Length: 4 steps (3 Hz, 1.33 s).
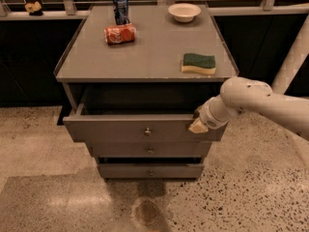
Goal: Open top drawer
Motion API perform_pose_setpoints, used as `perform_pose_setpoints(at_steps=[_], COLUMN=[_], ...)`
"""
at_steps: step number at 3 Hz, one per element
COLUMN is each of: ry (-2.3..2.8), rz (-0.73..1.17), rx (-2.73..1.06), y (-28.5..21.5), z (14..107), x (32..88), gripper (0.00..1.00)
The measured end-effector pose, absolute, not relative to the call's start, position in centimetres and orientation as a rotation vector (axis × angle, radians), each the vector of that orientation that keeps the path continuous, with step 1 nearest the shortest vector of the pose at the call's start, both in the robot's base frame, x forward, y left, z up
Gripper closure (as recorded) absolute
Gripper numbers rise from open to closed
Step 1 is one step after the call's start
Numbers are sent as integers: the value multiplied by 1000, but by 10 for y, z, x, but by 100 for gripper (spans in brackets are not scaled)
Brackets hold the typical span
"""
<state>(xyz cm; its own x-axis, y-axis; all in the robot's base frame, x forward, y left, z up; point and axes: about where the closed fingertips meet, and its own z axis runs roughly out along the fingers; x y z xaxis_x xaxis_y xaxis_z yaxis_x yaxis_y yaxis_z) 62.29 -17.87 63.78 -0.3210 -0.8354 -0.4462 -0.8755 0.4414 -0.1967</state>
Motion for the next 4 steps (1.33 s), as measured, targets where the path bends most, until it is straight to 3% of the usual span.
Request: perform_pose_setpoints(at_steps=[4], ry=[2218], rz=[98], rx=[-1457], y=[-179], z=[636], x=[610], gripper=[100])
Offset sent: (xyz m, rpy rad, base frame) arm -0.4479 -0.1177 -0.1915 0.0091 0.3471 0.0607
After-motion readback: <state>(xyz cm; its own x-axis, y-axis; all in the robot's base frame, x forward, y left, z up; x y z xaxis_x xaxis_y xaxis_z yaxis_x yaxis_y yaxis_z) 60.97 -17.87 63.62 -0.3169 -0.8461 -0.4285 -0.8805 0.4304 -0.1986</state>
